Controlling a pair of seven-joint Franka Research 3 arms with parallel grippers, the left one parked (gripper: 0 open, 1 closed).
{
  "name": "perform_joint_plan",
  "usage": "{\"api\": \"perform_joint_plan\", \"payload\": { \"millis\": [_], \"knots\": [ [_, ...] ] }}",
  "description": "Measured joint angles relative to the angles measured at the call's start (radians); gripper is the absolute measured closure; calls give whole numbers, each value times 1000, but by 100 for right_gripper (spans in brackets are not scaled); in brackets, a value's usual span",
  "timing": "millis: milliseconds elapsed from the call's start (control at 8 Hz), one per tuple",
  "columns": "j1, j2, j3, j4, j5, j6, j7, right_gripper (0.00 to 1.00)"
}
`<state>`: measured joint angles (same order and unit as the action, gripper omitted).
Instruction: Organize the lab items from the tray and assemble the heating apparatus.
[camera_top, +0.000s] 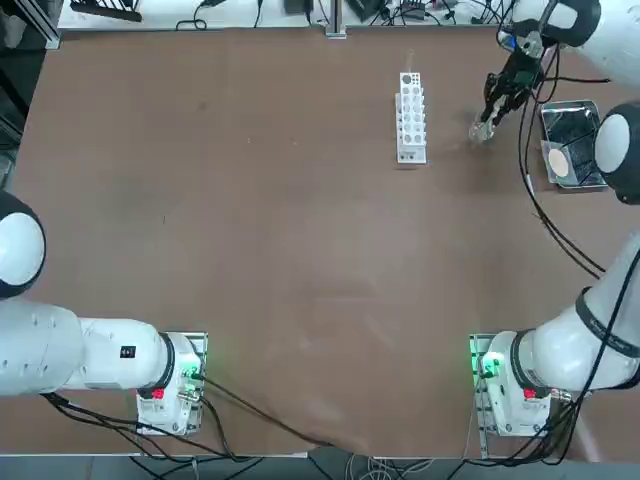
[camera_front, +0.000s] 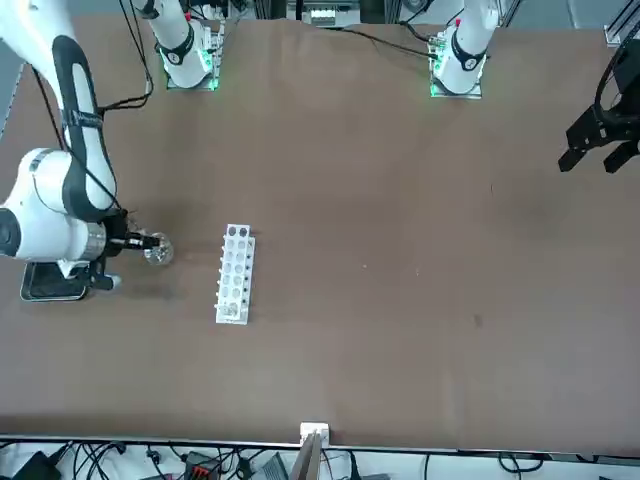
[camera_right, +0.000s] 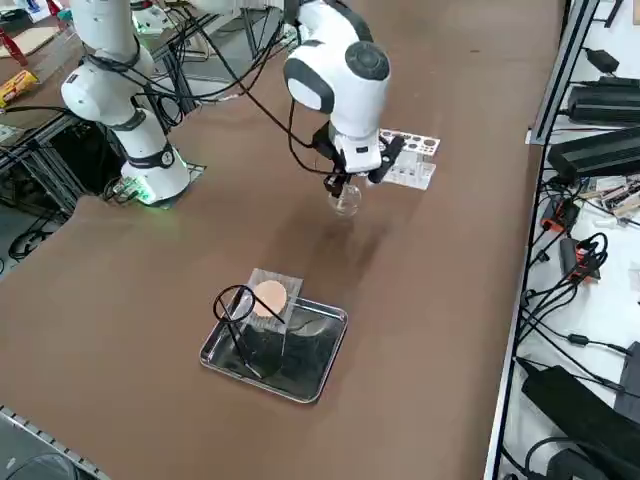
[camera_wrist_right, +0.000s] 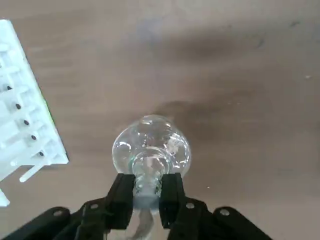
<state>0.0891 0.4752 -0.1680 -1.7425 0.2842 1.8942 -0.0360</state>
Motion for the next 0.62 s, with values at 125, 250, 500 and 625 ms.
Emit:
{"api": "perform_joint_plan", "payload": {
  "millis": [125,250,500,625],
  "knots": [
    [0,12,-1,0,6,0,0,70],
    [0,22,-1,0,7,1,0,70],
    [0,40,-1,-1,7,9,0,70],
    [1,45,-1,0,7,12,0,70]
  ]
}}
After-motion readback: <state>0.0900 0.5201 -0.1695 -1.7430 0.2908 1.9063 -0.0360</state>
